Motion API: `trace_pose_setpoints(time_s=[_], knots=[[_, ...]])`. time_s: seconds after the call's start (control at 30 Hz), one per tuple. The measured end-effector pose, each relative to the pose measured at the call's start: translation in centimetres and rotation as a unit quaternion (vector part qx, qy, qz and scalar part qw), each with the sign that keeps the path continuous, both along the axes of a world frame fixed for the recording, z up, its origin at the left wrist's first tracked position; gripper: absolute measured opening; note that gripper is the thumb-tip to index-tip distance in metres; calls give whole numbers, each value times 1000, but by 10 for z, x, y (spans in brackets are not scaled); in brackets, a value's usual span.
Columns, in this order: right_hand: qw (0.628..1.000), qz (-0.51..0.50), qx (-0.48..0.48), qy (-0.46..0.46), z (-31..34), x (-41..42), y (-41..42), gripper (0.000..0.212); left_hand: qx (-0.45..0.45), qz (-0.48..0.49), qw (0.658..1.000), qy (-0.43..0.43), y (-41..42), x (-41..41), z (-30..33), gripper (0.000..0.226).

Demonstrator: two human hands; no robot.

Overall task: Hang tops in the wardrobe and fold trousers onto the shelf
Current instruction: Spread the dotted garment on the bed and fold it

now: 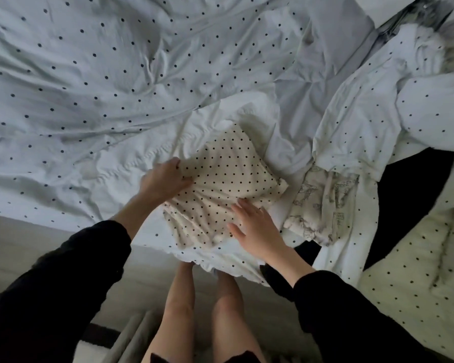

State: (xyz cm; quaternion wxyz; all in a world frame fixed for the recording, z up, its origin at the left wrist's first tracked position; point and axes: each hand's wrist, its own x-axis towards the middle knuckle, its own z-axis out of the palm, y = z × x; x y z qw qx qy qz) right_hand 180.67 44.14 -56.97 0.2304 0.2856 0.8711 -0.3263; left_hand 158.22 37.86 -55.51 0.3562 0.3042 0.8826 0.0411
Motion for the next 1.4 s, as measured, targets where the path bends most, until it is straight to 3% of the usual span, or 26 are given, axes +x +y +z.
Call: trace_pose_setpoints(time_s=[0.1, 0.2, 0.33, 0.4, 0.47, 0.6, 0.7, 0.8, 0.9, 0.97, 1.03, 1.17, 1.27, 1.4], knots=[[995, -44, 37, 79, 6, -13, 8, 46, 31, -66, 988, 132, 11, -13, 22, 36], [980, -103, 93, 141, 11, -25, 19, 39, 66, -91, 985, 129, 6, -5, 20, 39], [975, -151, 104, 129, 10, -49, 56, 44, 109, 117, 987, 13, -23, -9, -7, 54], [976, -46, 170, 125, -2, -56, 73, 56, 114, 150, 982, 27, -43, -13, -25, 70], [957, 108, 233, 135, -15, -57, 83, 76, 103, 103, 987, 68, -57, -13, -35, 86], [913, 292, 276, 71, -35, -58, 78, 118, 140, -117, 968, 173, -69, 17, -47, 103], [910, 319, 266, 16, -52, -52, 69, 130, 113, -243, 946, 180, -78, 60, -66, 122], [909, 310, 280, 7, -62, -54, 66, 132, 52, -229, 952, 196, -76, 60, -81, 129], [901, 321, 292, -2, -66, -61, 66, 134, 84, -215, 948, 219, -65, 40, -87, 96], [900, 317, 300, -5, -68, -59, 61, 131, 118, -225, 945, 205, -60, 33, -86, 71], [899, 297, 322, 2, -69, -60, 54, 118, 149, -211, 955, 142, -52, 21, -76, 61], [908, 272, 318, 32, -68, -75, 59, 91, 63, -164, 984, 8, -28, -15, -47, 52], [909, 254, 318, 86, -66, -88, 77, 64, 23, -169, 985, 15, -17, -20, -38, 45], [927, 246, 268, 93, -66, -92, 84, 49, 44, -144, 987, 49, -26, 0, -37, 51]])
